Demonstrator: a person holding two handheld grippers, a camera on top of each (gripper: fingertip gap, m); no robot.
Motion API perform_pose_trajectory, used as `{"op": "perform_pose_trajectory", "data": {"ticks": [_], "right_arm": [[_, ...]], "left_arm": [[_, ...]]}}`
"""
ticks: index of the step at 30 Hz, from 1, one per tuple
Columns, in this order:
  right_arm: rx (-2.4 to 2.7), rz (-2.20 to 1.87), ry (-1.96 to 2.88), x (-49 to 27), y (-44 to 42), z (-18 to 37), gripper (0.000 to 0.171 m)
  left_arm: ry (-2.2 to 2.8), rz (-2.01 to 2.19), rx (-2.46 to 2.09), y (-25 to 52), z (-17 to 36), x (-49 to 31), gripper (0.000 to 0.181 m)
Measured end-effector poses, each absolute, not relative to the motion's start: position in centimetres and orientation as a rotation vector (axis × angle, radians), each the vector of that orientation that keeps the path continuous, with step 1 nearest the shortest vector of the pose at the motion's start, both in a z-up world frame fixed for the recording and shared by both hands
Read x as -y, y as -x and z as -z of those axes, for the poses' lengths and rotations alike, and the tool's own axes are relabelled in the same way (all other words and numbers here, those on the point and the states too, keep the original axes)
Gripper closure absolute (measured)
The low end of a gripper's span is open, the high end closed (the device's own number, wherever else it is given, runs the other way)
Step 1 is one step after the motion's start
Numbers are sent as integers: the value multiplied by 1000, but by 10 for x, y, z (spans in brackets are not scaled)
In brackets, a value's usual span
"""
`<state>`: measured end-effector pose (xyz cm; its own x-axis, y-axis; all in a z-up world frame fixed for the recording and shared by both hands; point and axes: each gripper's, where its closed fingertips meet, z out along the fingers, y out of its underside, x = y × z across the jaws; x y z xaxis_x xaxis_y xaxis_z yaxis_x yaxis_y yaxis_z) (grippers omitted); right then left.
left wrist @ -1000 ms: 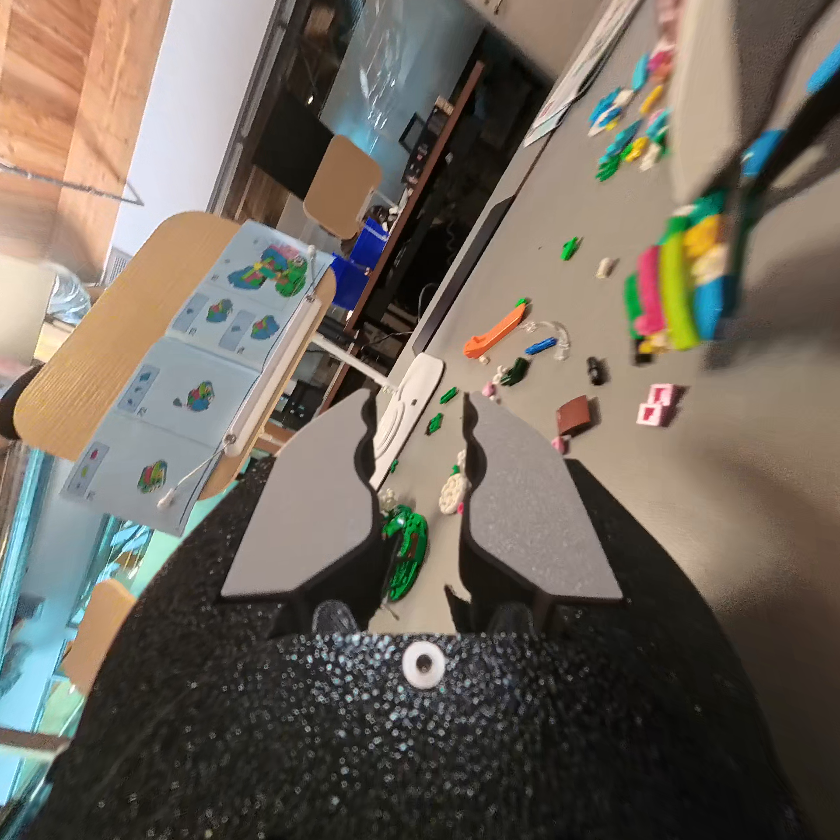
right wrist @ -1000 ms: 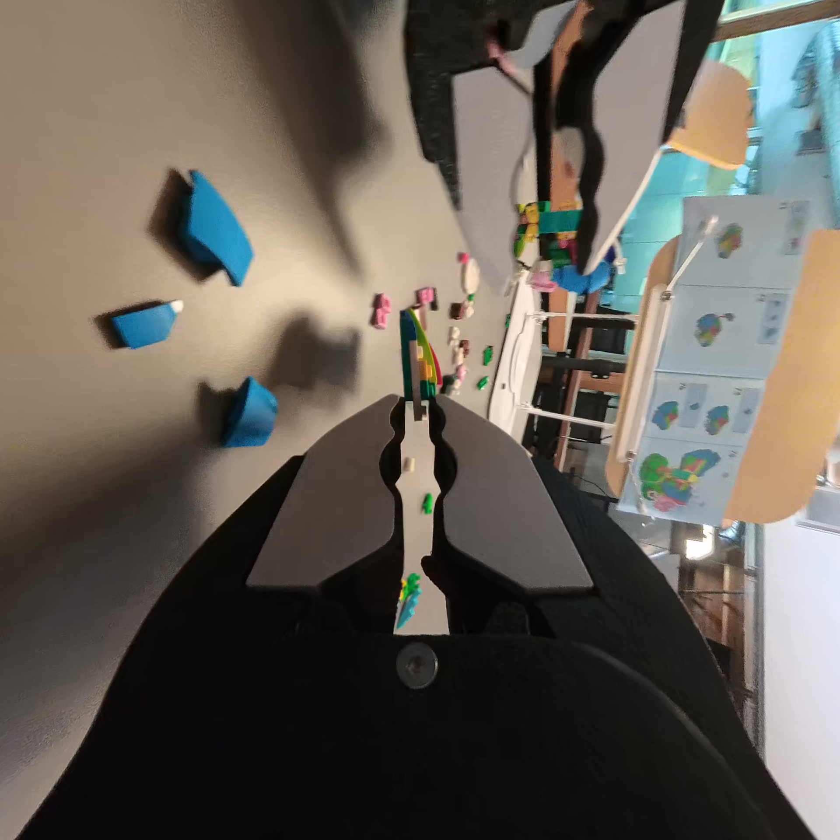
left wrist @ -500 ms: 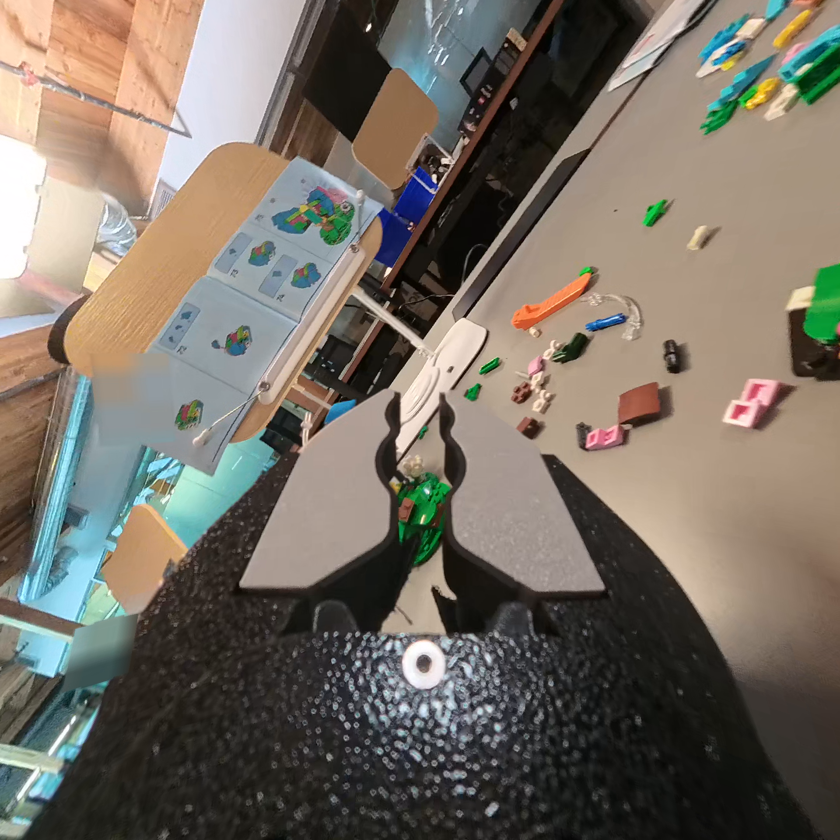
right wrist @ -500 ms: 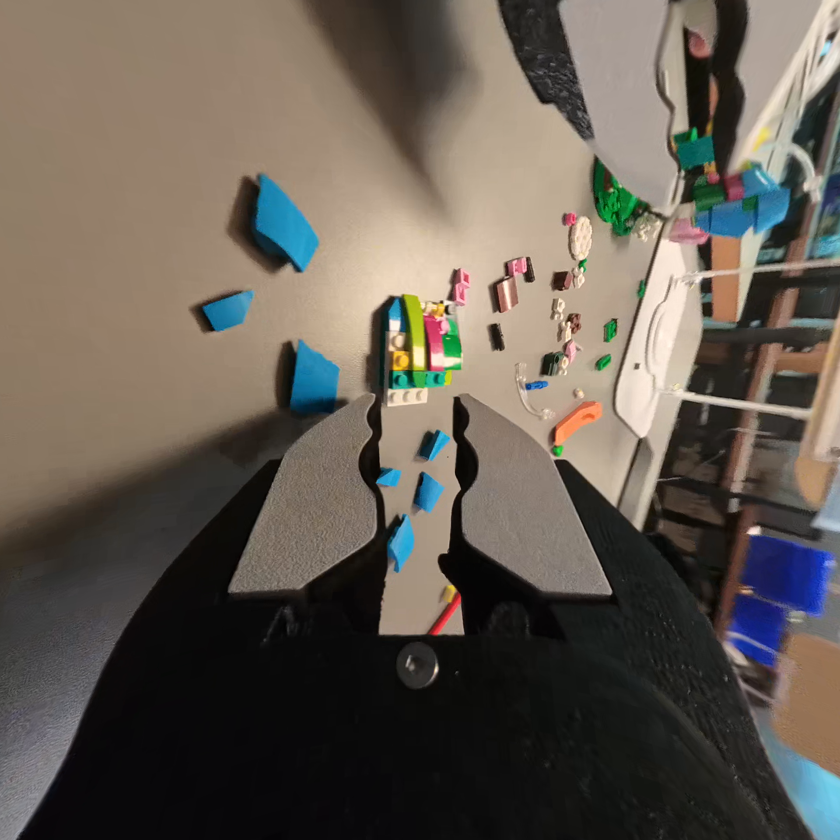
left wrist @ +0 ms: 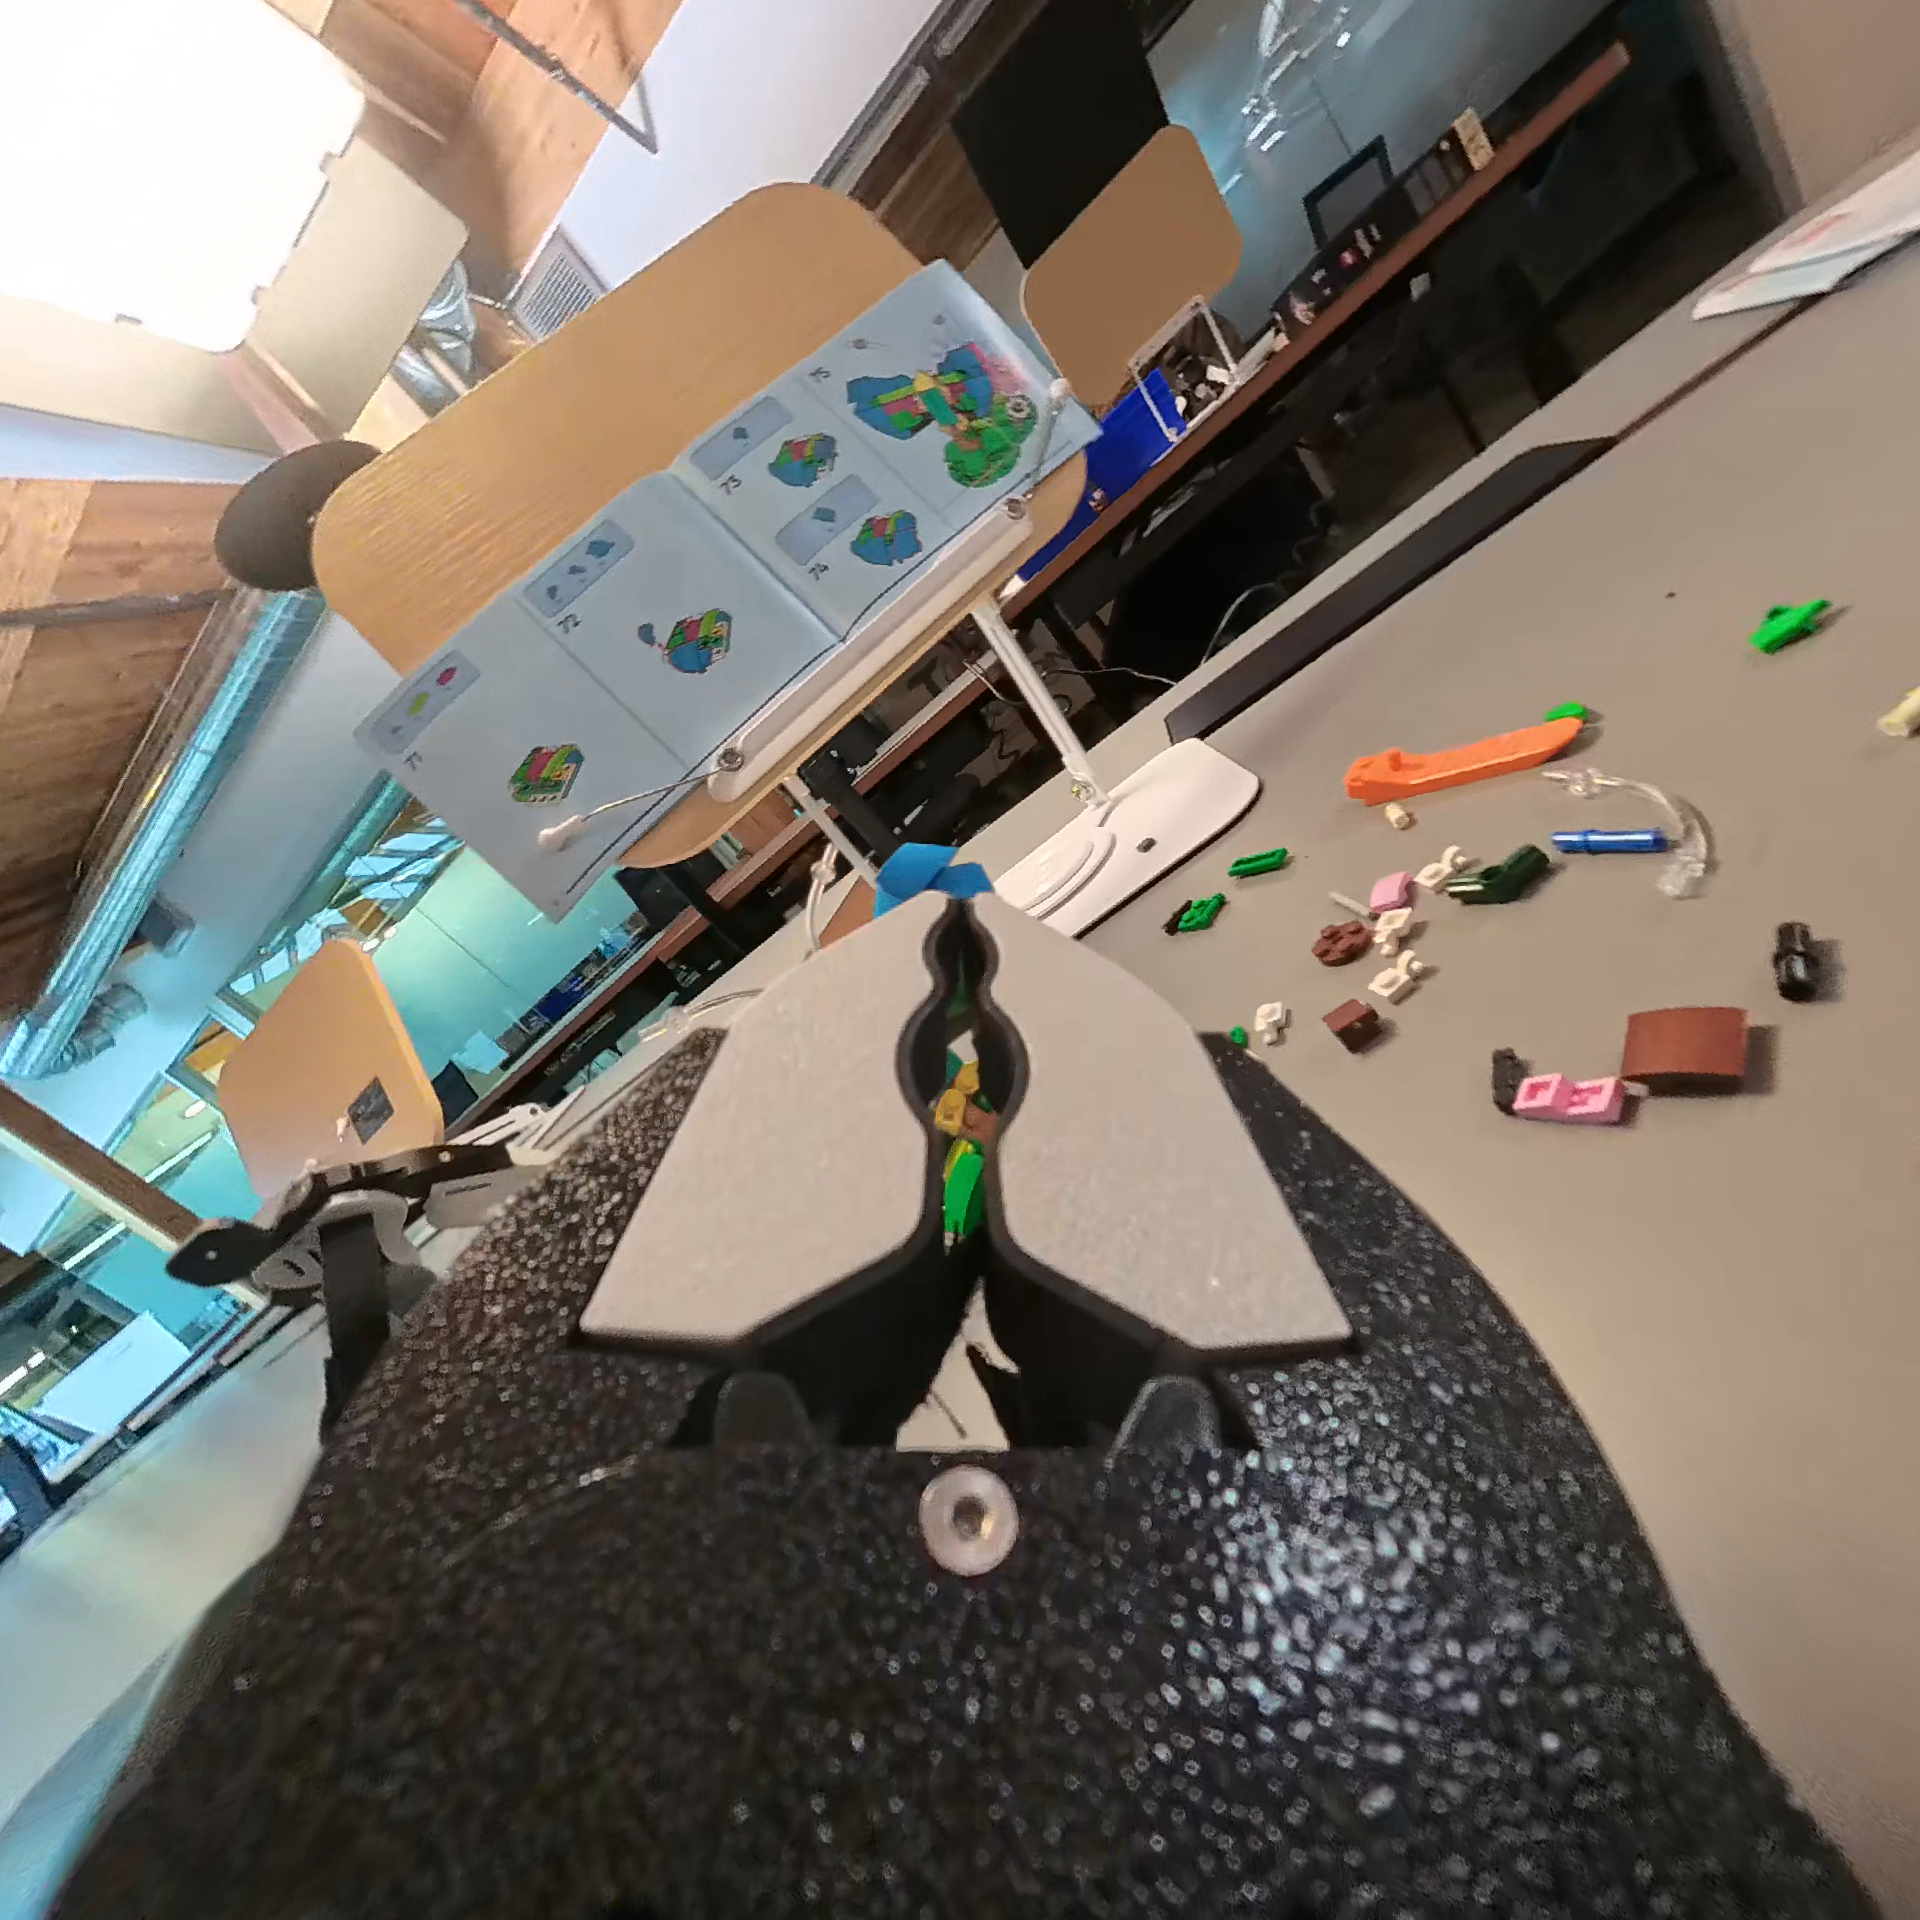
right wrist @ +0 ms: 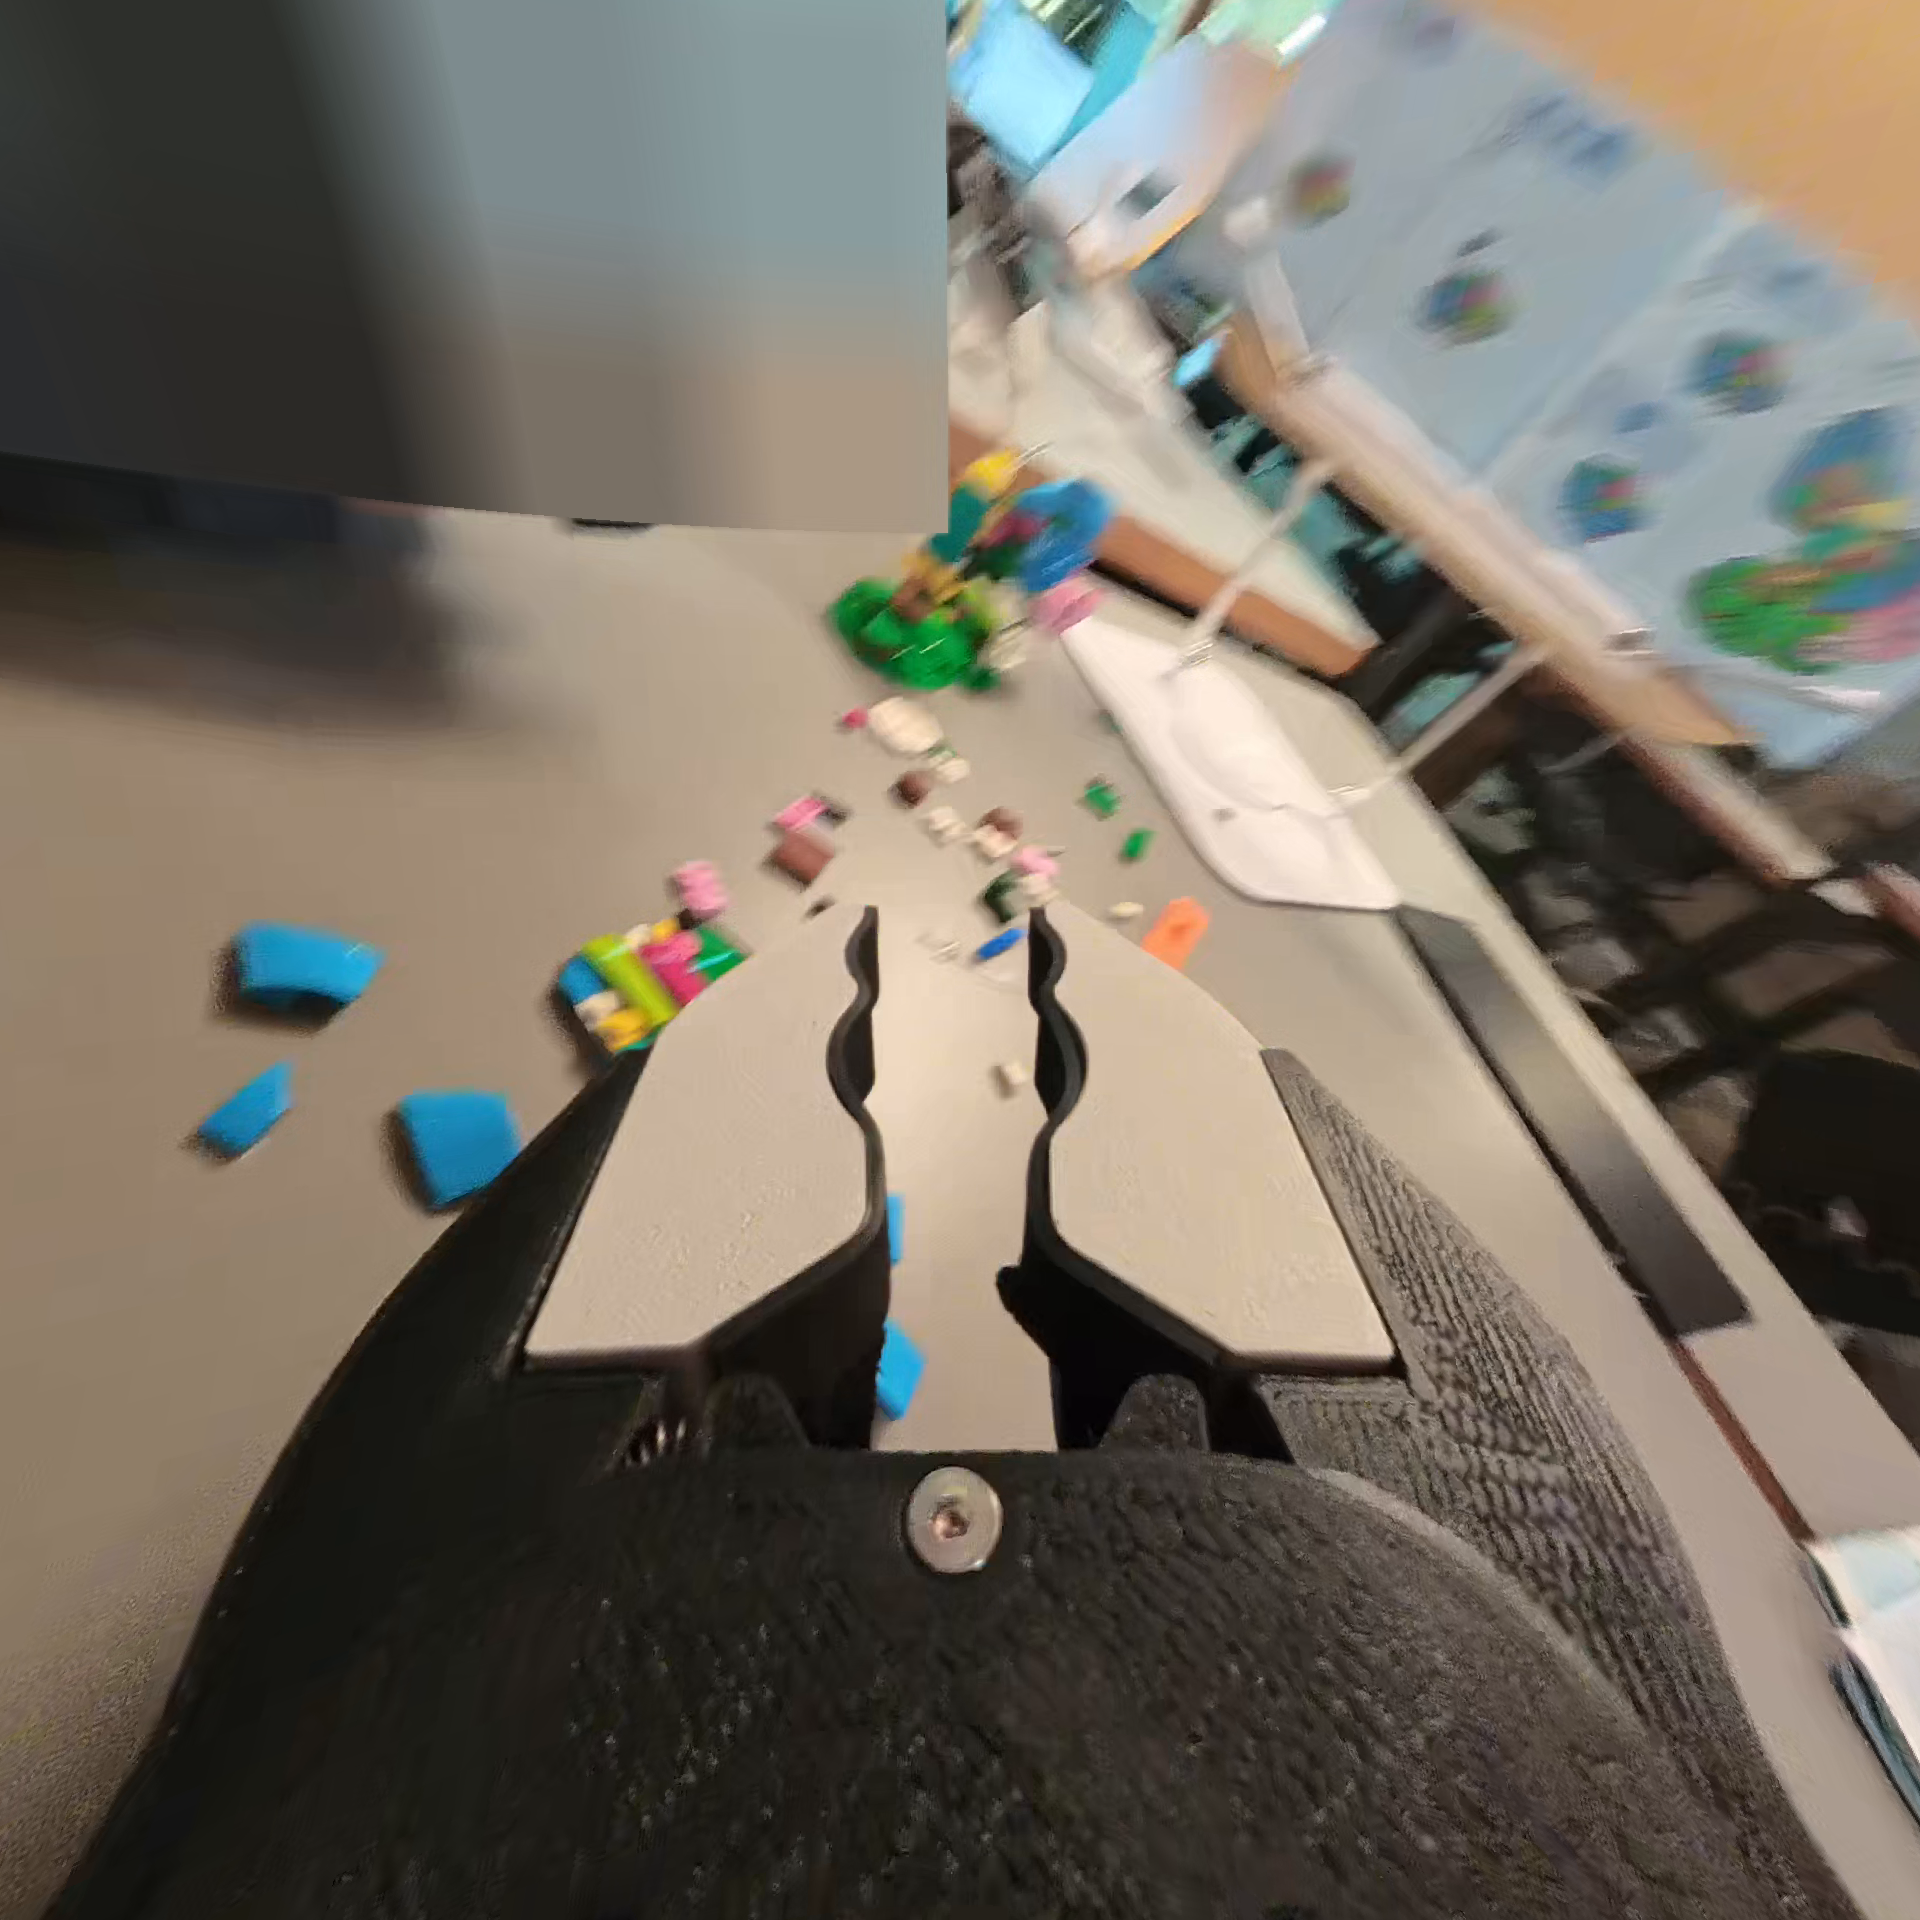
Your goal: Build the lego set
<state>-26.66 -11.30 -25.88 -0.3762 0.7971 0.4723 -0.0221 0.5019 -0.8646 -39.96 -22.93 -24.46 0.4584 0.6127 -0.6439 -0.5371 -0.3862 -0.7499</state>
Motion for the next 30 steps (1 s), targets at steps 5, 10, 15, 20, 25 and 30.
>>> {"op": "perform_pose_trajectory", "data": {"ticks": [5,10,15,20,25,30], "right_arm": [[1231,-1024,780,57,260,220,152],[1125,-939,837,36,255,223,158],[1179,-919,821,41,259,231,159],[1227,-863,770,49,261,234,159],[1232,-805,734,52,261,235,162],[1237,-790,734,51,262,239,163]], "left_arm": [[1475,-1169,177,406,236,241,181],[1434,-1097,256,411,233,248,181],[1429,-1057,290,414,234,250,181],[1416,-1039,299,414,233,251,181],[1414,-1025,302,414,233,251,181],[1420,-1020,295,413,234,250,181]]}}
